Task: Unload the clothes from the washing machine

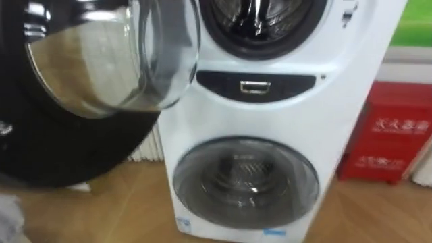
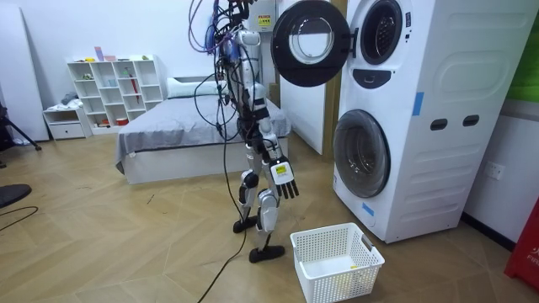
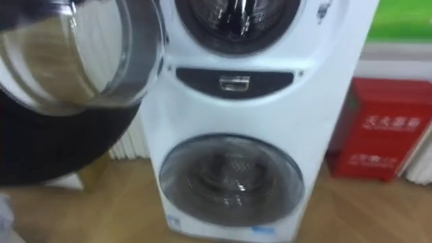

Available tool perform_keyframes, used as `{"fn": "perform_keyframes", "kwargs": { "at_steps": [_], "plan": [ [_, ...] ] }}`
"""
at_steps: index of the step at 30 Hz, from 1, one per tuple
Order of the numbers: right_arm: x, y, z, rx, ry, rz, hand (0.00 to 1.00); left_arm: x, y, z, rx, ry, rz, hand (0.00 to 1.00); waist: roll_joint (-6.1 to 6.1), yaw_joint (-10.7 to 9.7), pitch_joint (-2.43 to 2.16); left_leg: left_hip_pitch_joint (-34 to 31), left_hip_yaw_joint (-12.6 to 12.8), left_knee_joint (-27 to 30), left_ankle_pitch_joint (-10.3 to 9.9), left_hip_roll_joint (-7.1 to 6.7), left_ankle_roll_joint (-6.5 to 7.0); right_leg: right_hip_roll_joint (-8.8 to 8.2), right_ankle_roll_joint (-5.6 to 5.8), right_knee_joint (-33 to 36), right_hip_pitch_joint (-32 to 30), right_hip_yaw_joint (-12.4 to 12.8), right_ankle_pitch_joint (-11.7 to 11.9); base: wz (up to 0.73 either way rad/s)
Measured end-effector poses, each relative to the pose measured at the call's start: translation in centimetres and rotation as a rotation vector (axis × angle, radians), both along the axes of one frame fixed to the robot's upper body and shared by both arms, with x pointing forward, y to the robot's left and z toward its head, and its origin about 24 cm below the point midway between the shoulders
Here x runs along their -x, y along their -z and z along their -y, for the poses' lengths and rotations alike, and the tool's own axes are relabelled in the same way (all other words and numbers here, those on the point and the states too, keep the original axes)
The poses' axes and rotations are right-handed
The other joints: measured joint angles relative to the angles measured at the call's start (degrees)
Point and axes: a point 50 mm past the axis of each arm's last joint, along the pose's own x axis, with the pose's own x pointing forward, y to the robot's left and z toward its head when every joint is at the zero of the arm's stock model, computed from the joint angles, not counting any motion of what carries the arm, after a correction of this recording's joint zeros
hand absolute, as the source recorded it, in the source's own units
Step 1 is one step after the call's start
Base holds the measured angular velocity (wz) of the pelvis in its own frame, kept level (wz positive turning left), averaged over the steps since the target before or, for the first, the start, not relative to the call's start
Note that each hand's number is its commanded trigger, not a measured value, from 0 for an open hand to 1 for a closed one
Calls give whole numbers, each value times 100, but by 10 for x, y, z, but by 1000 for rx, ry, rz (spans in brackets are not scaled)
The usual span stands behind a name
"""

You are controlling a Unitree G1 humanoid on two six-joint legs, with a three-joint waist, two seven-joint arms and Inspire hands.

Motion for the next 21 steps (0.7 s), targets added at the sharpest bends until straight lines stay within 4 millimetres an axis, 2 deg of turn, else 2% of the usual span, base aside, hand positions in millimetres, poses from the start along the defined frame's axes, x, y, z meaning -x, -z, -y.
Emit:
{"fn": "perform_keyframes", "kwargs": {
  "at_steps": [2,7,10,12,13,15,16,17,18,19,20,21],
  "plan": [
    [4,0,0,-7,13,-2,0,-2,0,-1,2,-24,19,0,12,2,-14,28,13,-16,1,-5,1,12,12,-37,-9,0,26,-8],
    [7,-1,4,-23,49,11,0,-1,-5,-16,-26,-127,60,0,62,13,14,83,17,-103,-9,9,-14,55,11,-74,-16,0,37,-9],
    [10,-5,16,-10,88,29,0,-17,-18,-44,-85,-209,145,0,169,25,31,82,17,-115,-15,11,-21,63,9,-138,8,8,39,-1],
    [10,-11,32,31,105,45,0,-42,-39,-79,-160,-263,257,0,330,28,41,87,-6,-138,-15,12,-22,65,9,-140,18,-13,39,4],
    [11,-13,37,47,99,46,0,-51,-47,-88,-185,-267,294,0,374,42,43,92,-7,-154,-15,11,-22,65,9,-140,17,-14,39,0],
    [12,-19,53,89,86,50,0,-88,-83,-121,-289,-261,455,0,567,96,44,100,1,-201,-13,1,-23,70,9,-125,-19,20,39,-6],
    [14,-20,56,95,80,44,0,-98,-92,-127,-310,-258,494,0,607,100,40,85,-4,-199,-13,1,-23,70,9,-122,-22,16,39,0],
    [17,-22,58,102,61,30,0,-115,-111,-138,-351,-241,563,0,674,112,23,87,-12,-202,-13,1,-23,72,10,-122,-37,17,39,0],
    [18,-22,58,105,39,20,0,-130,-128,-147,-388,-231,625,0,676,113,30,75,-15,-208,-13,2,-23,77,11,-119,-36,17,38,0],
    [18,-22,58,105,31,17,0,-138,-137,-149,-397,-231,662,0,712,116,24,67,-17,-216,-13,2,-23,79,11,-119,-19,17,38,0],
    [19,-22,58,102,31,10,0,-152,-153,-153,-410,-227,736,0,807,144,-18,62,-18,-218,-13,1,-23,79,11,-121,-16,16,38,0],
    [22,-21,56,96,37,-3,0,-169,-171,-154,-417,-220,818,0,815,181,-19,82,-19,-215,-12,1,-23,80,11,-122,-24,31,38,-3]
  ]
}}
